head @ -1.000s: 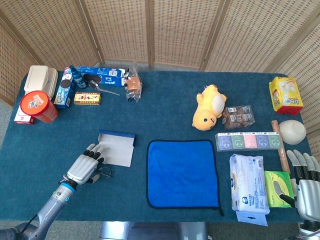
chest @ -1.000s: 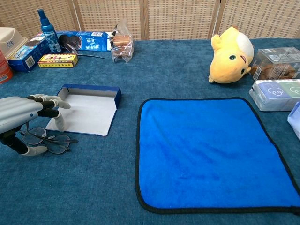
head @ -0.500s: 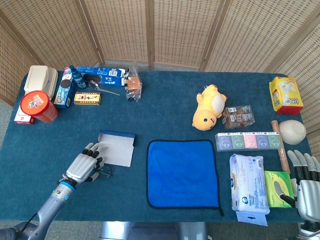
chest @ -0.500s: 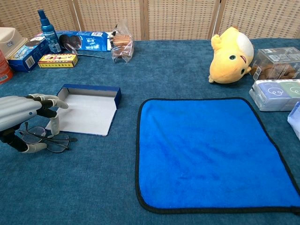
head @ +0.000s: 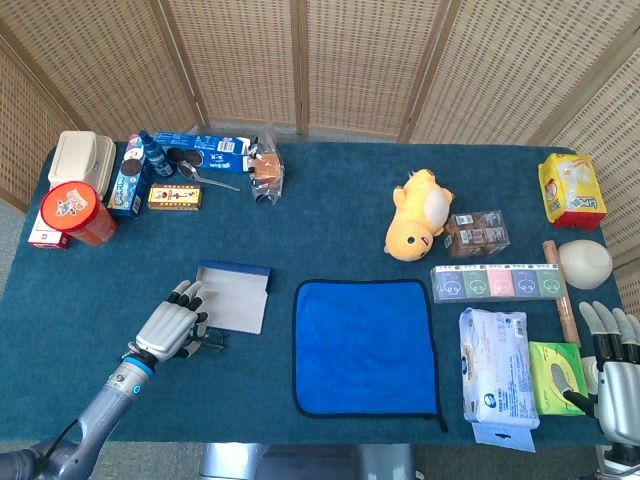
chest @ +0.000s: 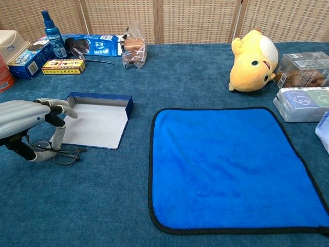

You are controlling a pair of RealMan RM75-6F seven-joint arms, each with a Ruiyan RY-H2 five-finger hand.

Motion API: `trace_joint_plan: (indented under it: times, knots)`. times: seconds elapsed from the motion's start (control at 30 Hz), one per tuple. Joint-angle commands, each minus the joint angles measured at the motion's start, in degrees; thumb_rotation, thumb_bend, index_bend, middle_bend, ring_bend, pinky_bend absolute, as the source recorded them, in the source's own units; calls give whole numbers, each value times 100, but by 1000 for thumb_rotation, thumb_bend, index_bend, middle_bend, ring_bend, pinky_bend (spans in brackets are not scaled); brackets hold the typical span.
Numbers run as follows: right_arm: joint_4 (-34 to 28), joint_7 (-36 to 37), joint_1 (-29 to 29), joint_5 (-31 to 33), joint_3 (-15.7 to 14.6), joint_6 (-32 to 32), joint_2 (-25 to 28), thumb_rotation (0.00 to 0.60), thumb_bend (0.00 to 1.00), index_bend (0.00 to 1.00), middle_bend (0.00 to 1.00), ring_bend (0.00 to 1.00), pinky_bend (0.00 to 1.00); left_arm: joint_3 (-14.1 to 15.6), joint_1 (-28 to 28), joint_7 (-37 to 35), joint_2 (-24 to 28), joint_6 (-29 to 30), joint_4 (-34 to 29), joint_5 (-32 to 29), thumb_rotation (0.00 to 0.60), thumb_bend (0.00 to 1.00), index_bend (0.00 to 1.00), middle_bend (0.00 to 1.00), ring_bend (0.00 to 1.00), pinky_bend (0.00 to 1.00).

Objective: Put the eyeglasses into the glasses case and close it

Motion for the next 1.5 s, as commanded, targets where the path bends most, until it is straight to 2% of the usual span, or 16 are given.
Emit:
trace_joint_plan:
  times: [0.03,0.47,0.7,0.9,1.13,1.5]
  knots:
    - [9,12,-8,7,3,7,-1,600,283,89,91,0,73,-14,-20,77,-15,-63,-18,-59,600,319,605,175,0,0]
    - [75,101,-26,32,12,5,-1,600,282,88,91,0,76,-150,-101,348,-16,-179,-99,-294,600,321,622,189,0,0]
    - [113,148,-29,44,21,3,-10,600,282,89,91,0,79,-397,-302,398,23,-279,-145,-391,600,321,625,193,0,0]
    - [136,186,-56,51,16,28,-4,600,282,89,91,0,80,-705,-619,391,-18,-592,-99,-683,600,320,612,184,0,0]
    - [152,222,-90,70,11,51,11,600,282,89,91,0,81,-974,-963,480,-179,-809,147,-965,600,317,587,172,0,0]
    - [187,266,-130,104,10,72,17,600,282,89,91,0,82,-1113,-1320,564,-490,-1034,560,-1272,600,309,559,164,0,0]
